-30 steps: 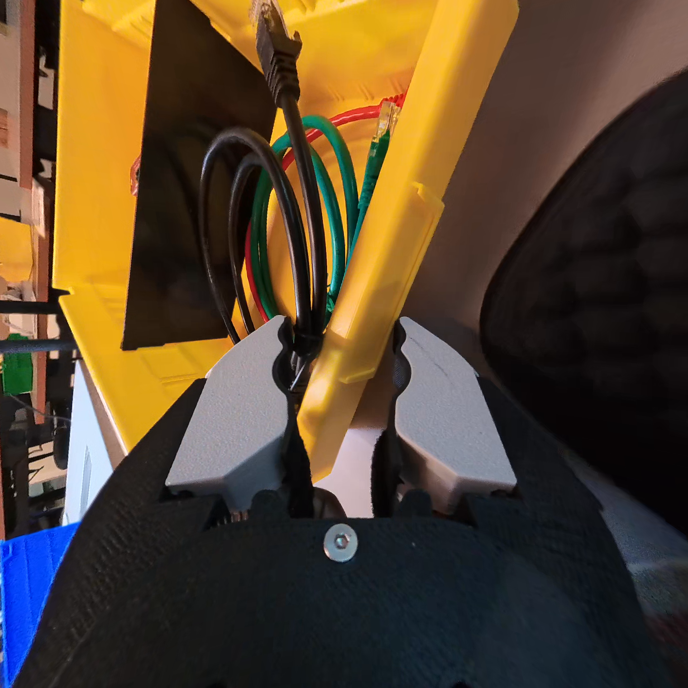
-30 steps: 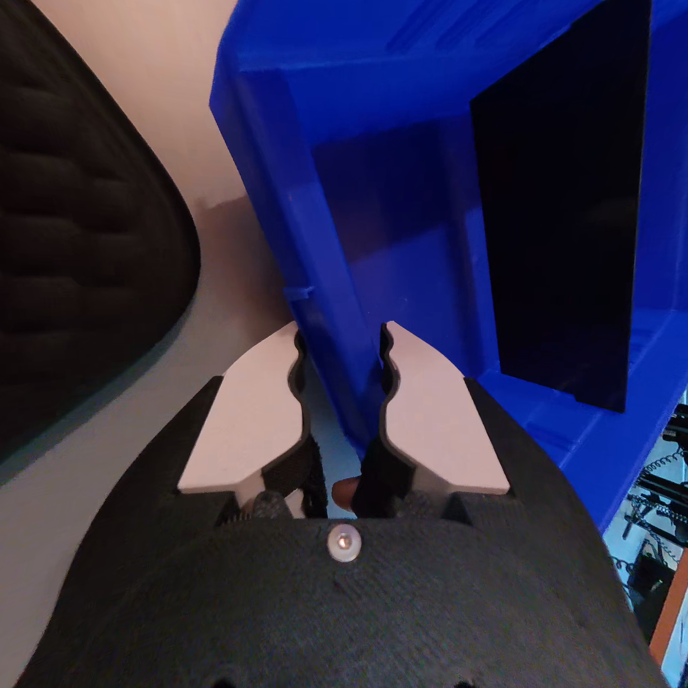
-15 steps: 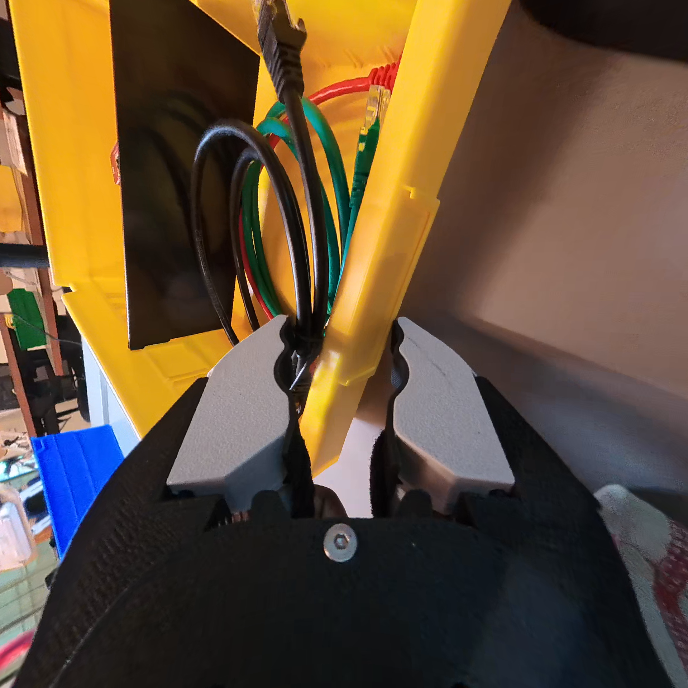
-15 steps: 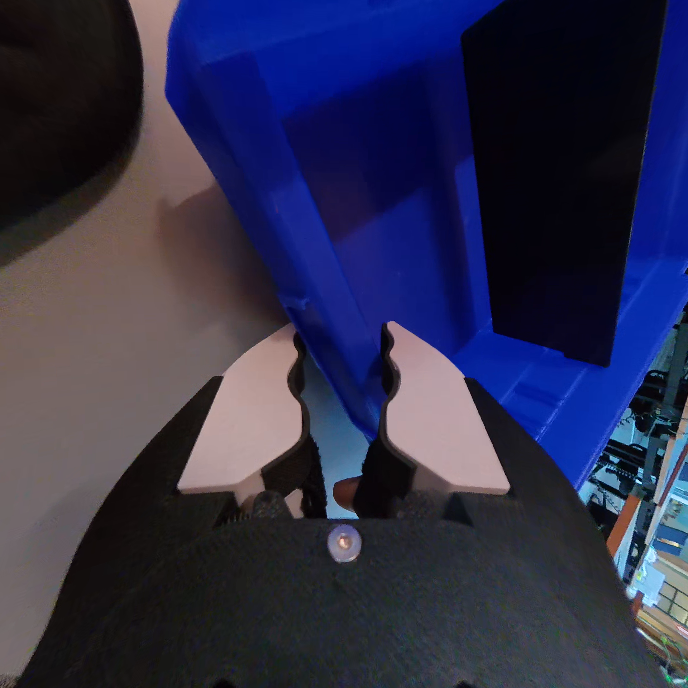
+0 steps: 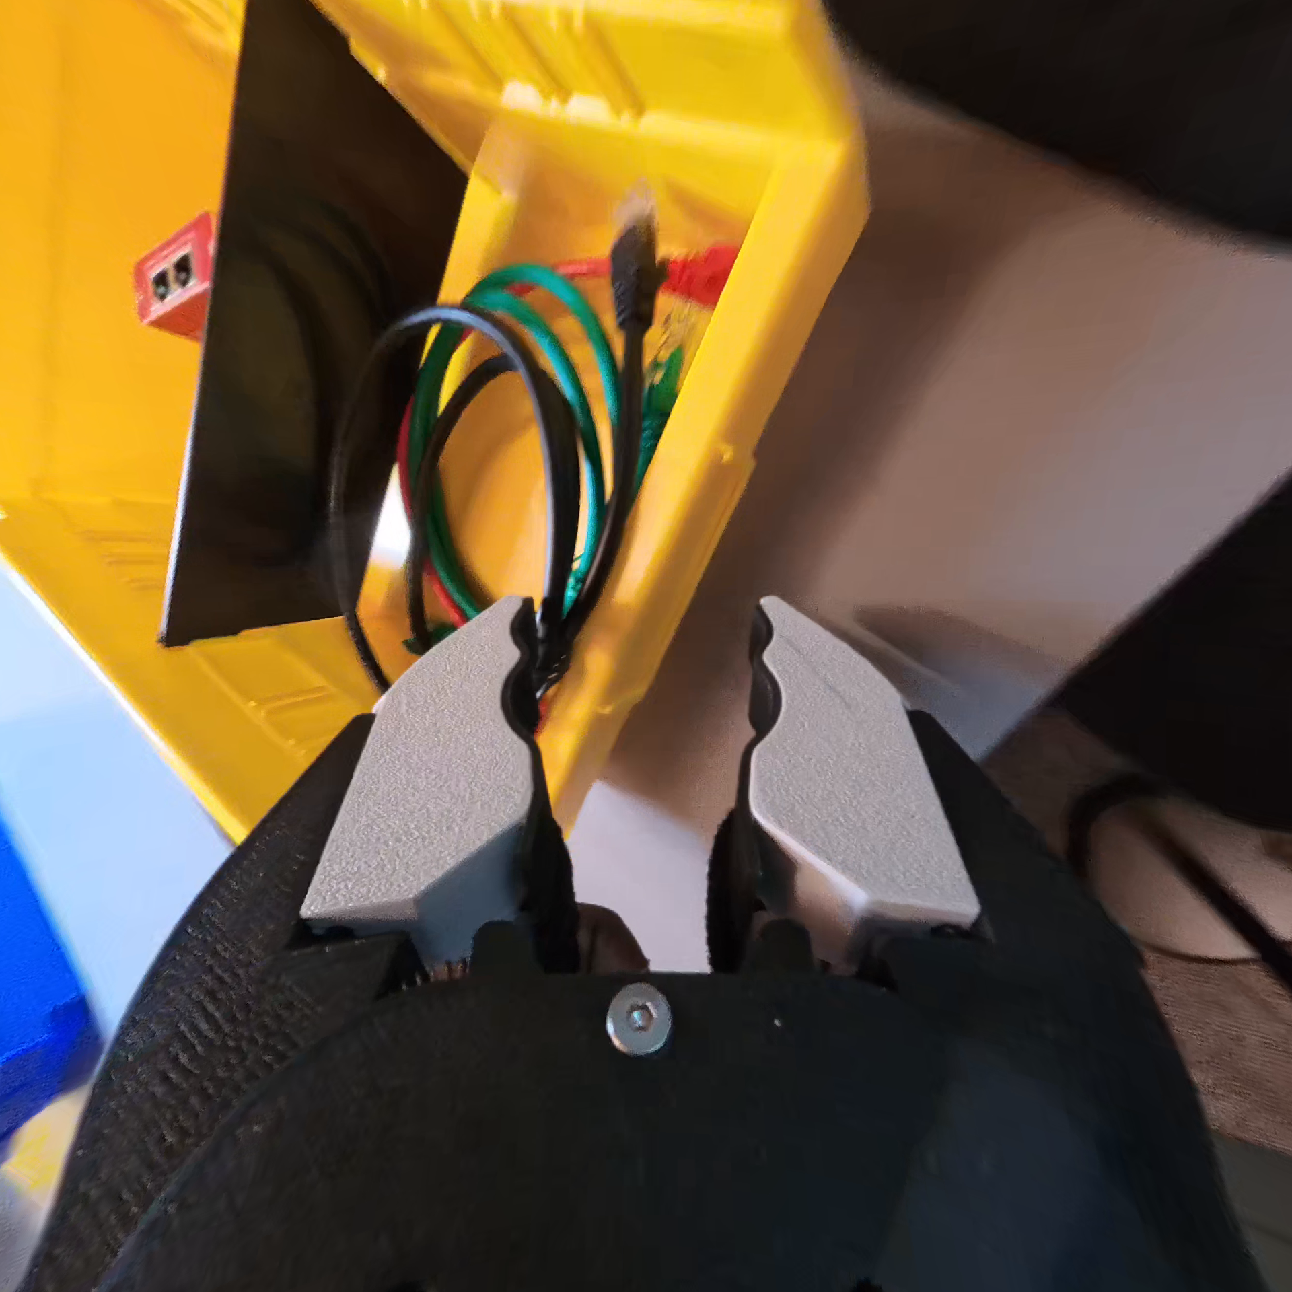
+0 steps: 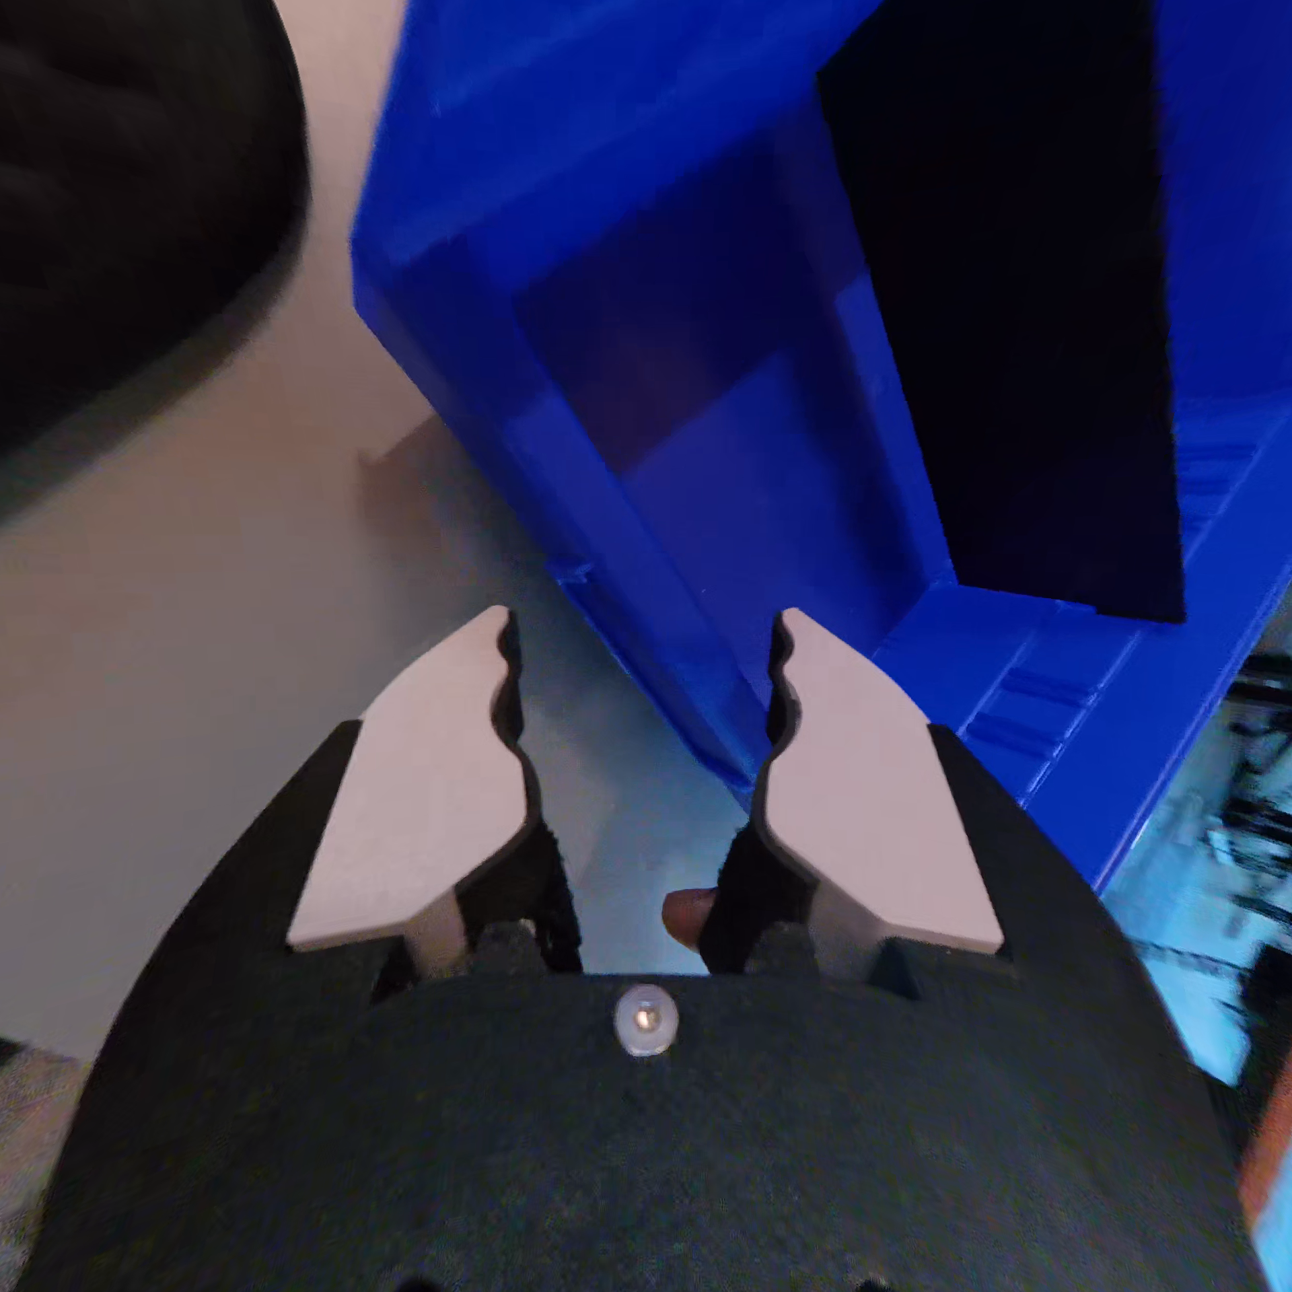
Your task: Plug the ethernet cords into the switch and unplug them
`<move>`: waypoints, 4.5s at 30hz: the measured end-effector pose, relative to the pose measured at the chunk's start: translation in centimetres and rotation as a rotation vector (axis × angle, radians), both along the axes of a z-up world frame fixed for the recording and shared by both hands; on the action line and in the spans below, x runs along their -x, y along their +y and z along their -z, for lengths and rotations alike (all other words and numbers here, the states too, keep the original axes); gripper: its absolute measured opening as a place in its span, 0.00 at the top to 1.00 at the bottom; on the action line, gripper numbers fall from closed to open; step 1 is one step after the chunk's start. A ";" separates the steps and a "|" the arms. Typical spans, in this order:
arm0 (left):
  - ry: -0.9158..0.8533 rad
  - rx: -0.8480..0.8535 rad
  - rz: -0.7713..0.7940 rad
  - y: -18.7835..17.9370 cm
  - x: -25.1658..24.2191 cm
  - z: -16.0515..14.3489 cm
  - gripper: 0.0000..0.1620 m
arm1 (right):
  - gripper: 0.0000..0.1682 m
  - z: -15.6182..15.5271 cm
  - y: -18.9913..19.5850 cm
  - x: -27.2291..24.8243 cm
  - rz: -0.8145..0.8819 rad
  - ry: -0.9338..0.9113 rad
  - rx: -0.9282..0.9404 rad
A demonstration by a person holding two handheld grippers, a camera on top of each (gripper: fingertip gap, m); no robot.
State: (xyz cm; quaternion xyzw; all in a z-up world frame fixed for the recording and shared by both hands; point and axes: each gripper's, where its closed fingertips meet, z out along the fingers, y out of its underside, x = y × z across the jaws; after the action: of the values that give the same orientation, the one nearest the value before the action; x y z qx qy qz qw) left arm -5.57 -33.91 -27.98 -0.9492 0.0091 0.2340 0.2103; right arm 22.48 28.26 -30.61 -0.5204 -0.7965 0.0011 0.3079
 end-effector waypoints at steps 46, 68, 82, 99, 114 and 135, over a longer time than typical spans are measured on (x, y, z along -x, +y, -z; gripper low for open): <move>-0.179 -0.056 -0.062 11.3 18.2 -7.5 0.58 | 0.61 -10.1 -9.3 2.3 -0.271 0.510 0.127; -0.275 0.012 0.627 32.5 -6.9 -6.6 0.58 | 0.61 -9.5 -16.5 5.1 -0.536 0.527 0.307; -0.350 0.082 0.656 36.1 -12.2 0.0 0.58 | 0.61 -9.3 -16.6 4.8 -0.547 0.529 0.314; -0.437 -0.181 0.607 35.9 -12.5 -2.5 0.47 | 0.61 -8.7 -16.8 5.1 -0.537 0.489 0.313; -0.188 -0.482 -0.240 10.5 3.2 -9.3 0.64 | 0.61 -7.6 -18.7 6.8 -0.588 0.458 0.373; -0.174 -0.539 -0.286 4.7 3.4 -7.8 0.96 | 0.62 -7.6 -19.5 7.0 -0.601 0.444 0.356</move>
State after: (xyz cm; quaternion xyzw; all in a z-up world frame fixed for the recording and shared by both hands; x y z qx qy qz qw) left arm -8.98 -29.26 -20.16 -0.8675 -0.2050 0.1729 0.4190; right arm 15.44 8.73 -22.98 -0.2970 -0.8147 0.3407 0.3633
